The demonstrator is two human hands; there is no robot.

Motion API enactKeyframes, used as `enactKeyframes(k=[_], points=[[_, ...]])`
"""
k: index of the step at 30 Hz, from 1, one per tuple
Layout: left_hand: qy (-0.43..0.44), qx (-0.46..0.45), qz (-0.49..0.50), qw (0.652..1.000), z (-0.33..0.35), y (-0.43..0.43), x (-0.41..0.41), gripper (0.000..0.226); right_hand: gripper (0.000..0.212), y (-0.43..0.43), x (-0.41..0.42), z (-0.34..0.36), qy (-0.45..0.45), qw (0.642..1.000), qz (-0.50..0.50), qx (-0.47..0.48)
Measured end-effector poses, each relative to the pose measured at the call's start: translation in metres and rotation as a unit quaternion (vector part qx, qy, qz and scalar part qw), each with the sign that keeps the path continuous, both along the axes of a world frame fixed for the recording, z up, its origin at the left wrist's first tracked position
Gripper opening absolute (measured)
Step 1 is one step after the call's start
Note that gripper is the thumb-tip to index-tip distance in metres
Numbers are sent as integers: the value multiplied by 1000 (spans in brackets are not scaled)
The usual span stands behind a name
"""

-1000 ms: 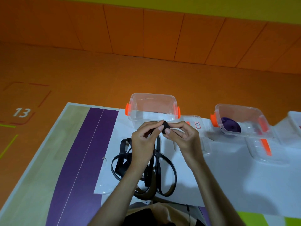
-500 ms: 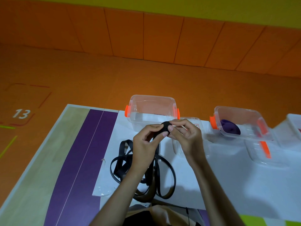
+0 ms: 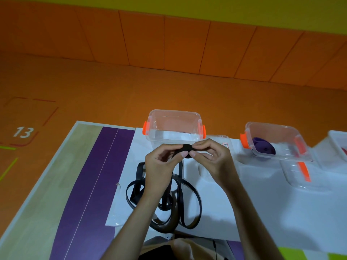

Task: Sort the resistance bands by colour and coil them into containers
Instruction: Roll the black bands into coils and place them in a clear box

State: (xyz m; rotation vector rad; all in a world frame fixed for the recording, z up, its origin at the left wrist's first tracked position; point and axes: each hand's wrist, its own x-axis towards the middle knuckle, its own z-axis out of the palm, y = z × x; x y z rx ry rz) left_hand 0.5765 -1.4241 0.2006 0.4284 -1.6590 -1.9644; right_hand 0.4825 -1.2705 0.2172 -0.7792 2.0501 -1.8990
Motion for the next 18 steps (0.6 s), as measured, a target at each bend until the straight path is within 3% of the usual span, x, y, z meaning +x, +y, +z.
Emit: enactKeyframes(k=[9,15,18], points=[[-13,-22,-36,999,-1,-2,0,23,34,-3,2,10,87,993,-56,47],[-12,-46,-72,996,1,-12,2,22,18,-1,1,4,92,995,-9,42],[-18,-64,-69,995,4,-10,2,18,22,-3,1,7,86,995,-27,49]])
